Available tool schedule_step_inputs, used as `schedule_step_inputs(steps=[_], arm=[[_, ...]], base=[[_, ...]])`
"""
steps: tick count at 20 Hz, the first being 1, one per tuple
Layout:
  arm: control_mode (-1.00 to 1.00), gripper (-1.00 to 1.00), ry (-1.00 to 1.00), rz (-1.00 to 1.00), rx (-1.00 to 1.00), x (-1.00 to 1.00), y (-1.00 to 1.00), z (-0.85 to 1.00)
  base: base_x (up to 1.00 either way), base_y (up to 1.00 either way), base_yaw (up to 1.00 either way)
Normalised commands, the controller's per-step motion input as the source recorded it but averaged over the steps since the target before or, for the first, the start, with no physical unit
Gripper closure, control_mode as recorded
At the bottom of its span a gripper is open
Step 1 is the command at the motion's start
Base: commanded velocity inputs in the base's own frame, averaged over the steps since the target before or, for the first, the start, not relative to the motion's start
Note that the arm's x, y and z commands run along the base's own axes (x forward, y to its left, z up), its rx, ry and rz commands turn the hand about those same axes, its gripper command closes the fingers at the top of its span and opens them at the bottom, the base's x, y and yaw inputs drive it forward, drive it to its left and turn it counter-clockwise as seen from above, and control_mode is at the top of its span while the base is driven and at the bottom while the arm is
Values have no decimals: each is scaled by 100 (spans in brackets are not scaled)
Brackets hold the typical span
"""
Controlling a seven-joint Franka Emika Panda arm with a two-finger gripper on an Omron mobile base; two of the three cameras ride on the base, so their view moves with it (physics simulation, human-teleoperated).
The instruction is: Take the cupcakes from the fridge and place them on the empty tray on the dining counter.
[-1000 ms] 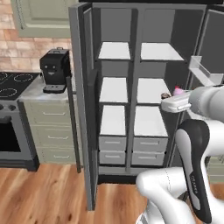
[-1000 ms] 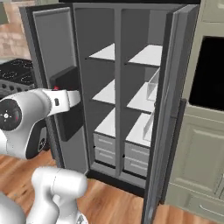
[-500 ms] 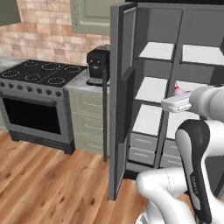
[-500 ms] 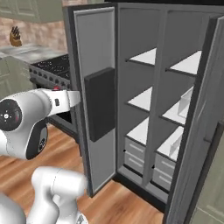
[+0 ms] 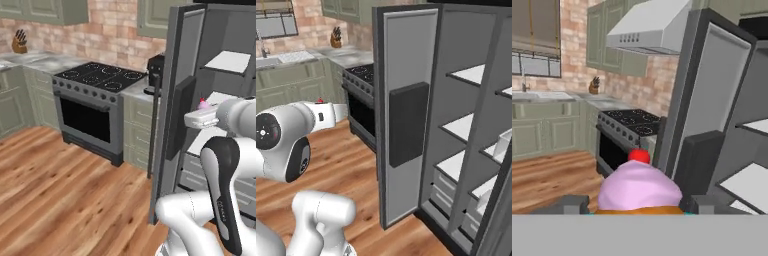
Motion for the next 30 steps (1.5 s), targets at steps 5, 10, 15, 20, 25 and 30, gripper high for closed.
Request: schedule_step_inputs(steps=[5, 10, 15, 20, 25, 30], arm=[[100, 100, 0, 0, 0, 0, 0, 0], [100, 100, 0, 0, 0, 0, 0, 0], [100, 100, 0, 0, 0, 0, 0, 0], [100, 100, 0, 0, 0, 0, 0, 0], [100, 100, 0, 0, 0, 0, 0, 0], [100, 100, 0, 0, 0, 0, 0, 0]], base=[[-25, -24, 49], [-31, -16, 51], [-30, -5, 51], [-28, 0, 52], [-35, 0, 55], [-43, 0, 56]])
